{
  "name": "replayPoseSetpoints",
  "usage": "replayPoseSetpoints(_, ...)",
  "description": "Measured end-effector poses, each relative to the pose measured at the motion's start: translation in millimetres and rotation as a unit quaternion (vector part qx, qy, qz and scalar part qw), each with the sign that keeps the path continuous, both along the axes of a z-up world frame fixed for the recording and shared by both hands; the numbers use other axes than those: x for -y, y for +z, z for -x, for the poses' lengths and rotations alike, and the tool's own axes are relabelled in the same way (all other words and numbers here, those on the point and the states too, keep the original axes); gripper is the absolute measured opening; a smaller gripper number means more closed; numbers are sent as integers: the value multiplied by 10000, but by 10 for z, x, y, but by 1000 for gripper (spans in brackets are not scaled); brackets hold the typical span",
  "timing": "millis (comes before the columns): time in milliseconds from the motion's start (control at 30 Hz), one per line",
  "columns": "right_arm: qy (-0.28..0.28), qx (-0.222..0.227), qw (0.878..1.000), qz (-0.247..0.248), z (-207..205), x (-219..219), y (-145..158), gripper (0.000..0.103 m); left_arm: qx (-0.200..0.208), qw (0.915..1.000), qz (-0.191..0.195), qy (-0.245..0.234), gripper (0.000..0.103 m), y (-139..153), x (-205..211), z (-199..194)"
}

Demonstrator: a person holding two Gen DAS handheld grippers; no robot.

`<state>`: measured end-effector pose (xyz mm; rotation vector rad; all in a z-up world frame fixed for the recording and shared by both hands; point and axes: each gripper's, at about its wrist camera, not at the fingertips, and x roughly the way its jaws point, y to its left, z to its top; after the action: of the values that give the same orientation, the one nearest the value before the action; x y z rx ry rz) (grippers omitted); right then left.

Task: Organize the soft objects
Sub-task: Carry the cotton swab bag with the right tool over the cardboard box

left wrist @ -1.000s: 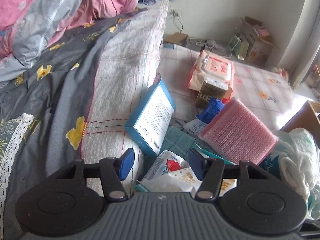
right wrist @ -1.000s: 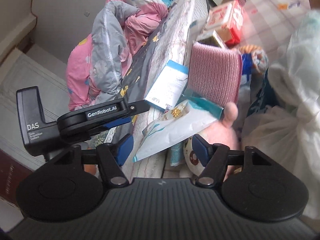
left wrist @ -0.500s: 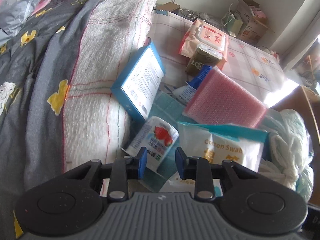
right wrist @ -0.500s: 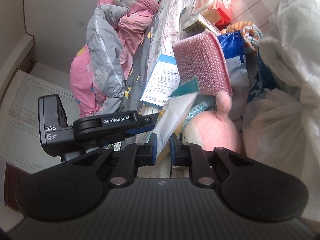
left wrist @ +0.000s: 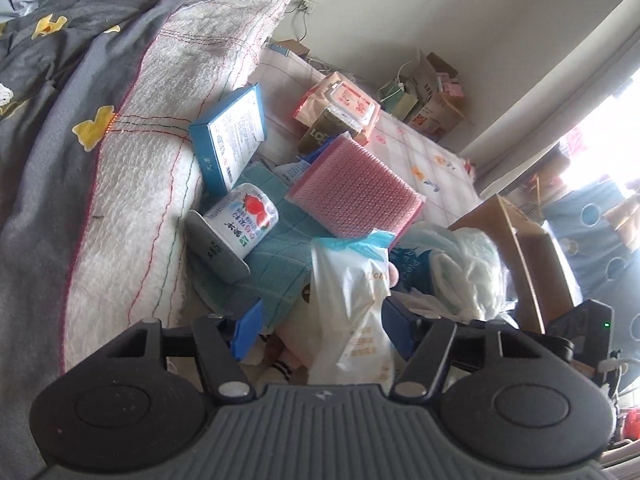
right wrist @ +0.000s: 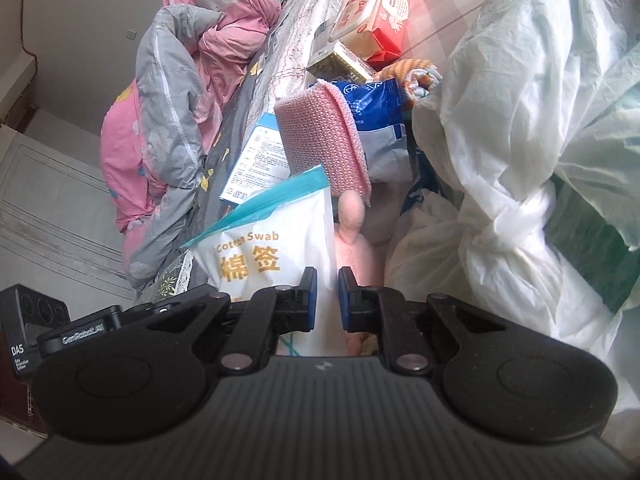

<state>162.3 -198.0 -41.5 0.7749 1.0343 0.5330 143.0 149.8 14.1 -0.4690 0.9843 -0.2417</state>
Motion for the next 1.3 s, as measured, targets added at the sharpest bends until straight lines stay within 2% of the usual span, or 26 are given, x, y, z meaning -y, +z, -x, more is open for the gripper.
replayPoseSetpoints(167,-2,-55,10000,11,-12,5,-32,12,-4,9999,-99,-58,71,-114,95,83)
replayPoseSetpoints(300,89,-10,9999,52,-19,-33,0,12,-90,9990,-430,-105,67,-302,214,72)
replayPoseSetpoints(367,136,-15,9999,27,-38,-60,11,12,-56,9993,-356,-63,62,-362,214,50)
replayPoseSetpoints(400,150,-35,9999,10,-61,-73,13,13,-8,9997,-260,-49,58,-373,204,44)
replayPoseSetpoints(467,145,-48,9999,-24,-90,-75,4,14,32,9999,-86,-52,44,-364,190,33)
replayPoseSetpoints(500,163,-57,9998,-69,-97,-71,-2,14,62,9999,-6,-90,33,-344,195,43)
replayPoseSetpoints(533,182,-77,9997,-121,-97,-66,-8,14,88,9999,-33,-89,28,-319,209,50)
replayPoseSetpoints(700,386,84,9990,-185,-14,-109,96,14,280,9990,-324,-150,15,-148,347,198)
replayPoseSetpoints(833,557,309,9977,-224,95,-141,255,13,385,9978,-534,-76,14,45,453,343)
replayPoseSetpoints(967,619,611,9958,-270,230,-68,499,13,665,9960,-589,-122,13,359,577,498)
replayPoseSetpoints(1100,481,1036,9928,-349,369,217,856,13,1082,9913,-634,-401,13,737,903,504)
replayPoseSetpoints(1300,-188,1610,9863,-322,471,1153,1336,13,1460,9813,-353,-1206,13,1112,1770,99)
